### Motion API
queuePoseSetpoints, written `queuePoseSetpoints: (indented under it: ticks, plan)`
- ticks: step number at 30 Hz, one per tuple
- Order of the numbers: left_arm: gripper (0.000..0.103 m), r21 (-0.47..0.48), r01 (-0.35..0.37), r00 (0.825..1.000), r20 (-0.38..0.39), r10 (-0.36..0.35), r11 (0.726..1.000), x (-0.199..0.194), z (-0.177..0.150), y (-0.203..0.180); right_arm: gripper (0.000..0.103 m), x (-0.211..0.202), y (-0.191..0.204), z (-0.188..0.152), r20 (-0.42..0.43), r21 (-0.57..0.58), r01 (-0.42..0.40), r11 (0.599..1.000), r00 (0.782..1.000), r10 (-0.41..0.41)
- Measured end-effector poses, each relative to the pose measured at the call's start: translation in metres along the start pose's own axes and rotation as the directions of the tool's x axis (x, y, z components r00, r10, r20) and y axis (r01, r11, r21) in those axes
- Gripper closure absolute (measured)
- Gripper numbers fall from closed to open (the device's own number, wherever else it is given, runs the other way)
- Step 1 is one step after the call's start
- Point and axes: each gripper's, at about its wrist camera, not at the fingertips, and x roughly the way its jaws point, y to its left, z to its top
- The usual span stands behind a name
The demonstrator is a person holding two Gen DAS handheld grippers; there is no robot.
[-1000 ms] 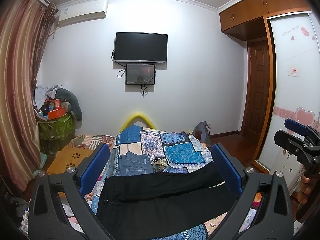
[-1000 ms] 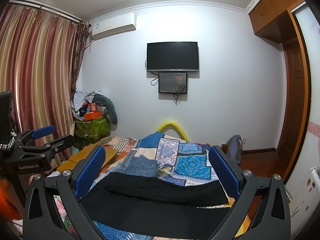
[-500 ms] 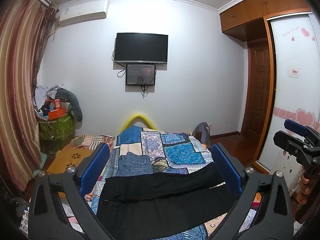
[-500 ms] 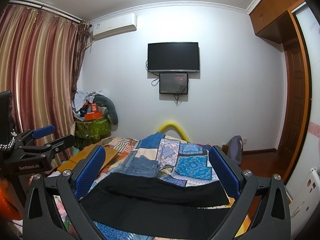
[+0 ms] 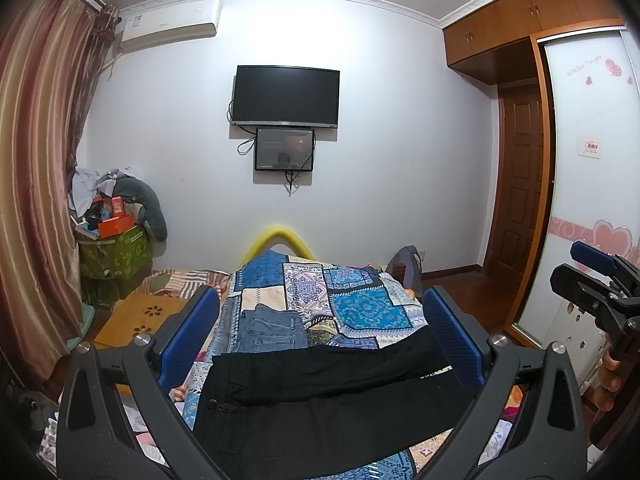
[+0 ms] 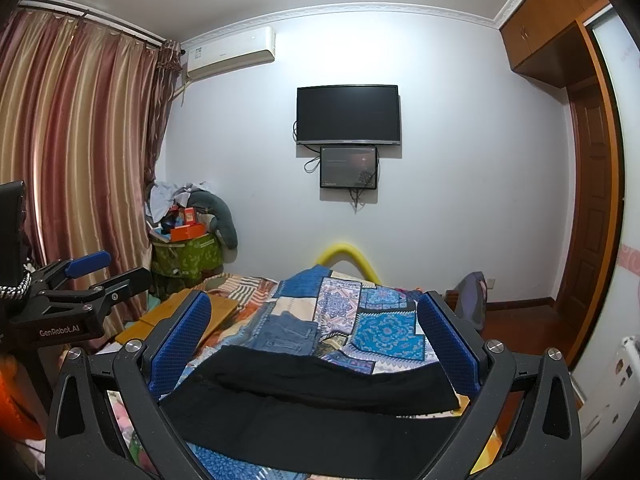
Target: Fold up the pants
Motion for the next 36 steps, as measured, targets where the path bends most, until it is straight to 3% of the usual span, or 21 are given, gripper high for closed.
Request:
queuePoseSetpoints:
  ticks: [22,36]
  plan:
    - [0.000,-0.008,0.011,1.000,-0.011,-0.011,1.000,0.004,0.000,0.001,0.000,0.003,-0.003,-0.003,-0.009,0.008,-0.011,1.000,1.000,0.011]
    - [0.000,-0.008,-0.004,0.999,-0.047,0.004,1.000,0.031,-0.003,0.011,0.000,0.021,-0.005,-0.008,-0.040,0.021,0.000,1.000,0.999,0.001]
